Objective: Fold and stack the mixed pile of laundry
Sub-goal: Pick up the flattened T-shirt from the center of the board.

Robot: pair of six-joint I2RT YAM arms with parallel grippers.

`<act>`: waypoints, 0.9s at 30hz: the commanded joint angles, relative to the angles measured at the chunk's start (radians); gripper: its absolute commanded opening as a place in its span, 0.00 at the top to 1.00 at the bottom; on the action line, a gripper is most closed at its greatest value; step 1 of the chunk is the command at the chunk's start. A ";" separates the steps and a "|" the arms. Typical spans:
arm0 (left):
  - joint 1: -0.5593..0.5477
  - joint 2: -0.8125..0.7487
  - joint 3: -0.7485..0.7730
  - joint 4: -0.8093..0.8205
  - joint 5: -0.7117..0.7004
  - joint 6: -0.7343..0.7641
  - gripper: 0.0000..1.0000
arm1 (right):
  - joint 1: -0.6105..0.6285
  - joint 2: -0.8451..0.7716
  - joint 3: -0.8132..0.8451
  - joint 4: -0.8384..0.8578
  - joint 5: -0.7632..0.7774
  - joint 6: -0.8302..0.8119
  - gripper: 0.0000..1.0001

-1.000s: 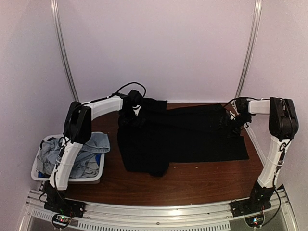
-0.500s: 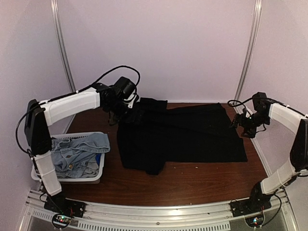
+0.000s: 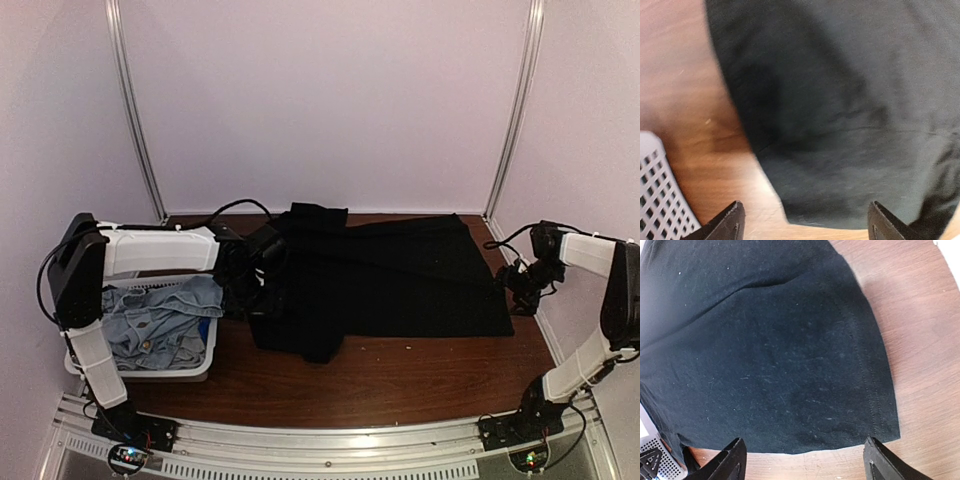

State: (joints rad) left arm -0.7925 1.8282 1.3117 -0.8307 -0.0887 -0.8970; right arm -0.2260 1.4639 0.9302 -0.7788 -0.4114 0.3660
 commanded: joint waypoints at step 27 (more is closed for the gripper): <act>0.056 -0.077 -0.214 0.202 0.076 -0.164 0.39 | -0.140 0.052 -0.057 0.048 0.045 -0.029 0.32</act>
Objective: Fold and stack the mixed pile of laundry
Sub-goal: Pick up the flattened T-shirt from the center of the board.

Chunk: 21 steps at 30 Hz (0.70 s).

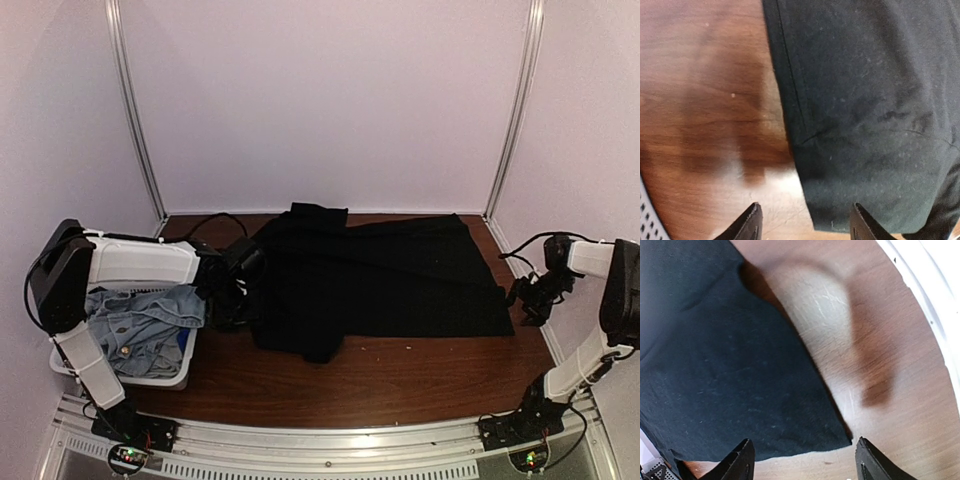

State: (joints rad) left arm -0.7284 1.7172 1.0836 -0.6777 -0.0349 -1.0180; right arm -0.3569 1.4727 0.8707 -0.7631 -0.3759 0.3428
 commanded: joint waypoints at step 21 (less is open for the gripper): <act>-0.029 0.044 -0.008 0.027 0.009 -0.201 0.39 | -0.012 0.039 -0.126 0.061 0.104 0.140 0.59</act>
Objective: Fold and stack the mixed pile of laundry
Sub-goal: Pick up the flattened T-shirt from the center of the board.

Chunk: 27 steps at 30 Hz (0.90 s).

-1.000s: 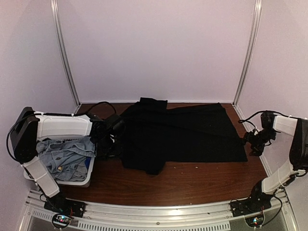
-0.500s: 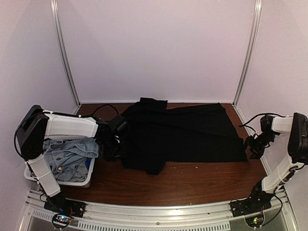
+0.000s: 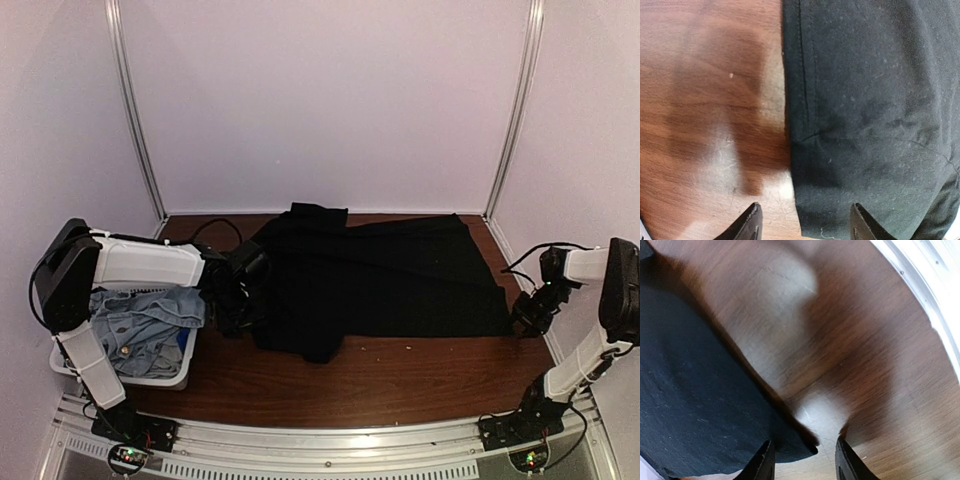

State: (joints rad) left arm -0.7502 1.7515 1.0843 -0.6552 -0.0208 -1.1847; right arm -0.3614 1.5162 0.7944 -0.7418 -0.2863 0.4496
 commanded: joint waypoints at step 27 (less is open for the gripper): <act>-0.019 0.036 -0.043 0.112 -0.024 -0.052 0.51 | -0.013 -0.054 -0.029 0.044 -0.094 0.029 1.00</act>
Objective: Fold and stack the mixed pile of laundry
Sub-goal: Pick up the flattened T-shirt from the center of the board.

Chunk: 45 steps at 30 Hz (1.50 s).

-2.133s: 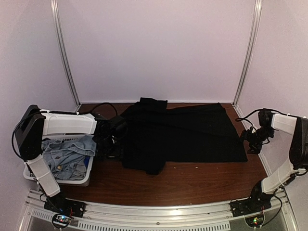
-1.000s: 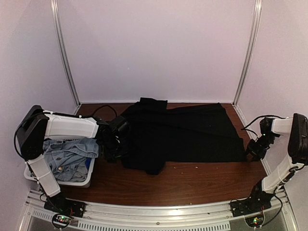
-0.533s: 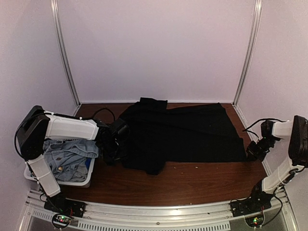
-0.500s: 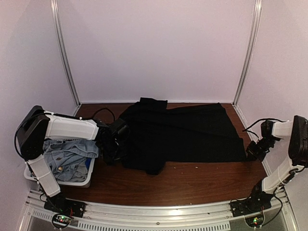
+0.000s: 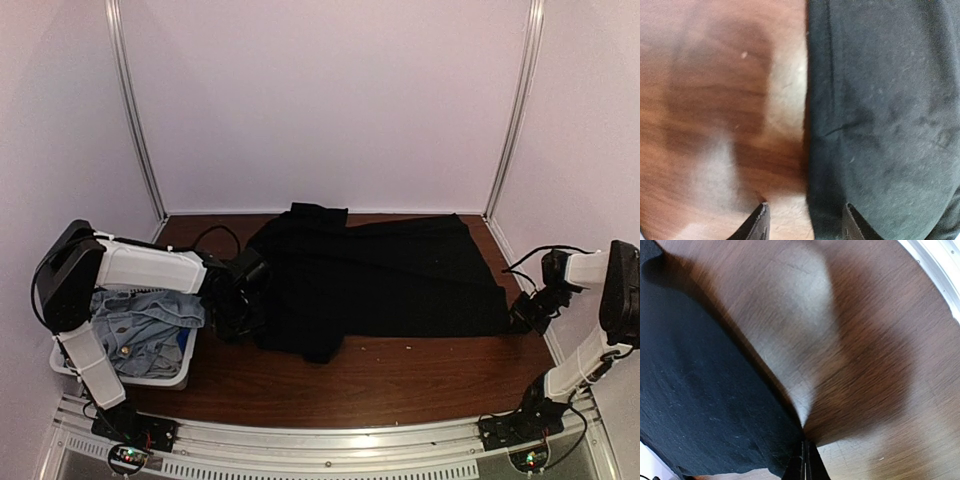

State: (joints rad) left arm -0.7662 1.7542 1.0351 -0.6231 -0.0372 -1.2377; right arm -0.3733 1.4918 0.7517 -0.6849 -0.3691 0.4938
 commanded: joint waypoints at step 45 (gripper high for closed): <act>-0.065 -0.183 -0.064 -0.146 0.074 0.033 0.40 | -0.002 -0.403 -0.109 -0.131 -0.094 0.106 1.00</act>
State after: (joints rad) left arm -0.8021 1.5673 0.9714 -0.7609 0.0109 -1.2133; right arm -0.3733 1.0966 0.6415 -0.8375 -0.4858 0.5850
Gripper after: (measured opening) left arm 0.590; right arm 0.004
